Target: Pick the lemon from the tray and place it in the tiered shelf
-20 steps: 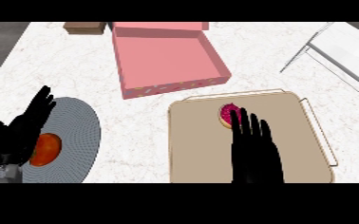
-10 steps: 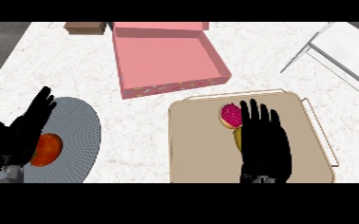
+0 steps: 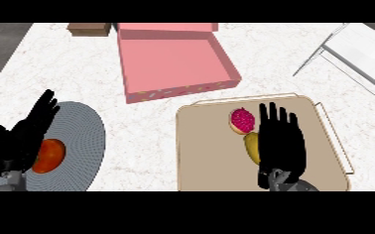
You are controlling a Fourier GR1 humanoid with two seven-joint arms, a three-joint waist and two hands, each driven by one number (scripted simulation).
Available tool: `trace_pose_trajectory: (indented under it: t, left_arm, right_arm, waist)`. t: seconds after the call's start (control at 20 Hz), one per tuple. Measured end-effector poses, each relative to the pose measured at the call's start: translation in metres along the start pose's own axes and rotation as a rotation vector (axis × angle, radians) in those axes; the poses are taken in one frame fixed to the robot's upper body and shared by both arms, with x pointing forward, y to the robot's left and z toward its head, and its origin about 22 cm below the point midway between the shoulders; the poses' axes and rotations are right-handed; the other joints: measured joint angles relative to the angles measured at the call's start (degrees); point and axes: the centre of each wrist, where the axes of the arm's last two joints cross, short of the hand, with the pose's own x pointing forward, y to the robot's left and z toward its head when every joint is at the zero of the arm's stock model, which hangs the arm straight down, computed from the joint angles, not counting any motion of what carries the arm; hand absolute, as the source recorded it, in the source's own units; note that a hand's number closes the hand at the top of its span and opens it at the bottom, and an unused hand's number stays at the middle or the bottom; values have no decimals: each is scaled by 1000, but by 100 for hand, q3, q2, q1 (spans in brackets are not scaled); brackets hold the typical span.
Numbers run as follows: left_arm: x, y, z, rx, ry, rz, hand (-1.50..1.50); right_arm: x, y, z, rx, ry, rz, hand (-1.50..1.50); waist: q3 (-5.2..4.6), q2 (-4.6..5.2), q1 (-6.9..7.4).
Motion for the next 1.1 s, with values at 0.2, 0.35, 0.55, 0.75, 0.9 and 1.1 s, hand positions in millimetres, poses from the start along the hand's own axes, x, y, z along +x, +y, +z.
trace_pose_trajectory:
  t: [0.2,0.35,0.55,0.75,0.9,1.1]
  left_arm:
    - [1,0,1,4,-4,-3,0]
    - [3,0,5,6,-7,-1,0]
    - [2,-1,5,8,-5,-9,0]
    - [3,6,6,2,7,2,0]
    - [0,7,4,6,8,4,0]
    - [2,3,7,3,7,-1,0]
  right_arm:
    - [-1,5,-5,1,-8,1,-150]
    - [-1,12,-17,9,6,0,-150]
    - [-3,19,-25,29,10,-8,150]
    - [-6,24,-30,38,-11,-39,150]
    - [-8,28,-26,25,-37,-28,150]
    - [-10,29,-25,-11,-59,-22,150]
  waist:
    - [-4,1,2]
    - [-8,3,9]
    - [-17,-6,4]
    - [-55,-34,0]
    - [-68,-53,-1]
    - [-72,-66,6]
